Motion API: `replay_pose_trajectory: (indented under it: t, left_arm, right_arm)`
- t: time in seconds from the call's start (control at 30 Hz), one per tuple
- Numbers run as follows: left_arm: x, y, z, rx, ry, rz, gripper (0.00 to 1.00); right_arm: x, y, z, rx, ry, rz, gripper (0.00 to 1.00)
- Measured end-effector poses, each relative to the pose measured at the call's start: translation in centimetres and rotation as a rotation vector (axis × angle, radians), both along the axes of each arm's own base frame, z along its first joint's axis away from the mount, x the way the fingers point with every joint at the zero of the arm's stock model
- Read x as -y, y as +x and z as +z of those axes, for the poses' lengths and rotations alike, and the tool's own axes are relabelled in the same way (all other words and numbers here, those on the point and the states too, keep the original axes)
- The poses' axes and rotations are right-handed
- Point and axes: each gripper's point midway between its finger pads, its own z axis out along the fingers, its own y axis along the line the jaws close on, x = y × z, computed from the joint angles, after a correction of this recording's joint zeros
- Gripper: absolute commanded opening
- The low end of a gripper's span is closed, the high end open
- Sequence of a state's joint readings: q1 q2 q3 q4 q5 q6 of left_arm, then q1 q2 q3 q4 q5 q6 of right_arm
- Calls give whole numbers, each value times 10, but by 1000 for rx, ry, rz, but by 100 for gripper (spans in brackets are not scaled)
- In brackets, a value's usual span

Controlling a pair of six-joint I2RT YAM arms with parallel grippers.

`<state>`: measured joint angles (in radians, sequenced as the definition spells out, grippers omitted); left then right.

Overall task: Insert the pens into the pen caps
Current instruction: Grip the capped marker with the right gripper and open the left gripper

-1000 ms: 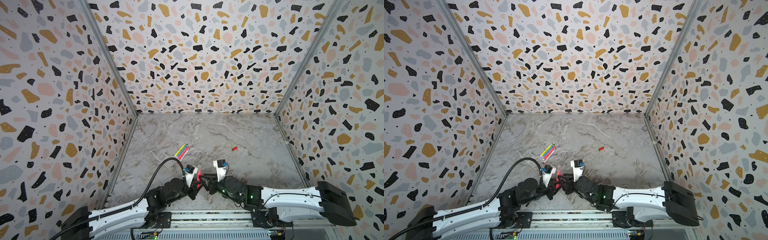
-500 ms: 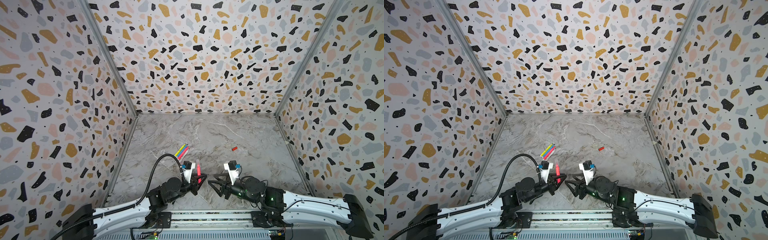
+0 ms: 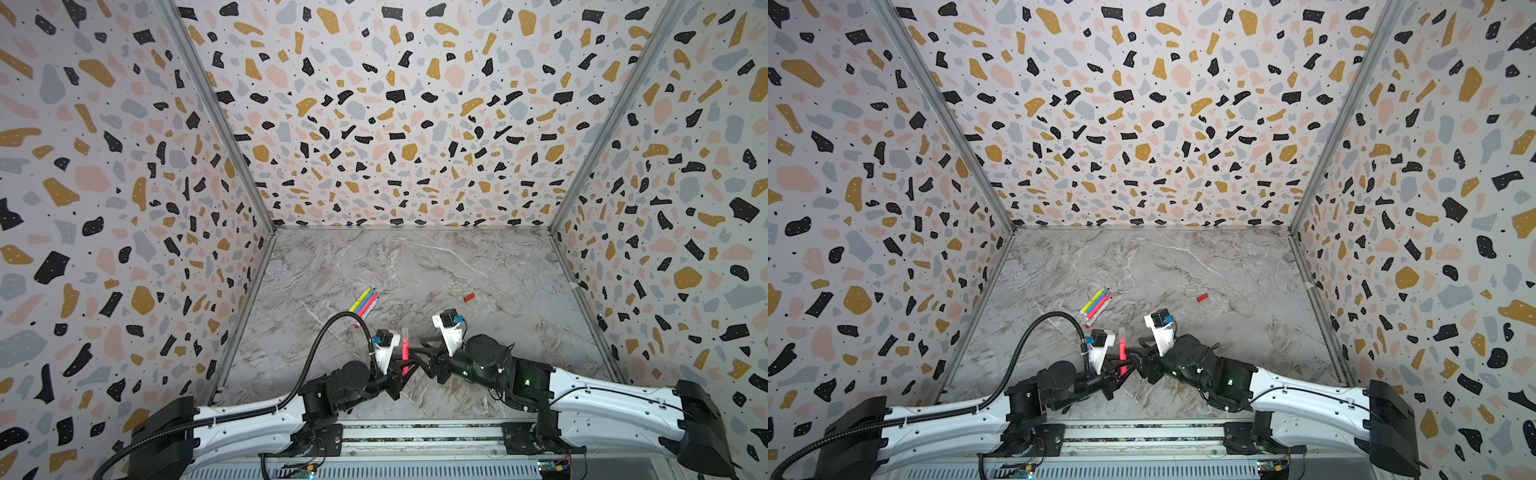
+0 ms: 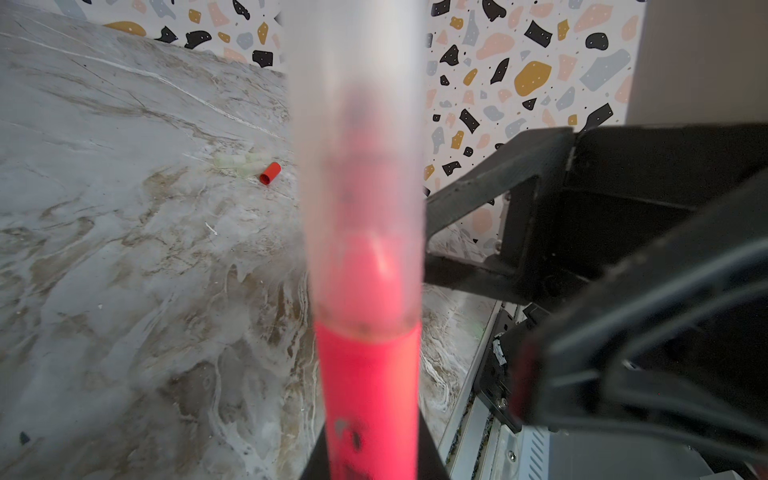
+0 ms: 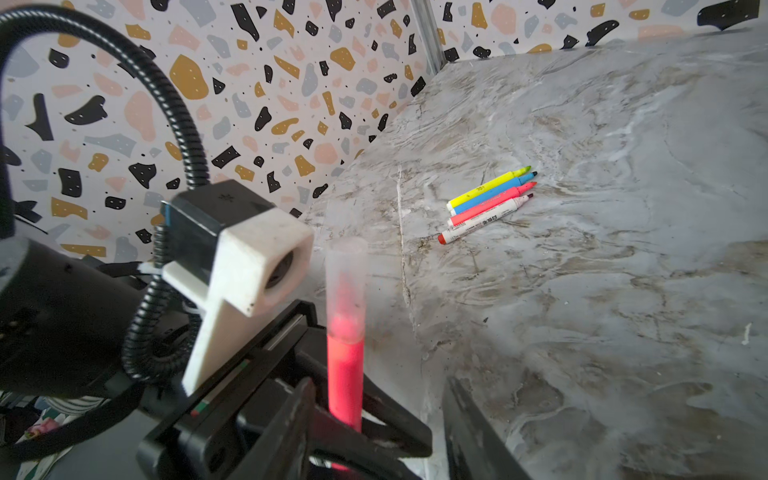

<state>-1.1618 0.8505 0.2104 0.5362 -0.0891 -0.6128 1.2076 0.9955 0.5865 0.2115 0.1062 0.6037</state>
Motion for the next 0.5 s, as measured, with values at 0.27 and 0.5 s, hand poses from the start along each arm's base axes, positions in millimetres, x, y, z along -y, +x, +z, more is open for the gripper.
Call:
replay_pose_trajectory:
  t: [0.27,0.5]
  left_arm:
    - [3,-2,-3,1,9,-8,0]
    - [4,-4,-5,3,18,-14,0]
  right_arm:
    - [-16,-5,-17,-35,-29,62,46]
    - [-25,-7,-16,-43,-12,96,18]
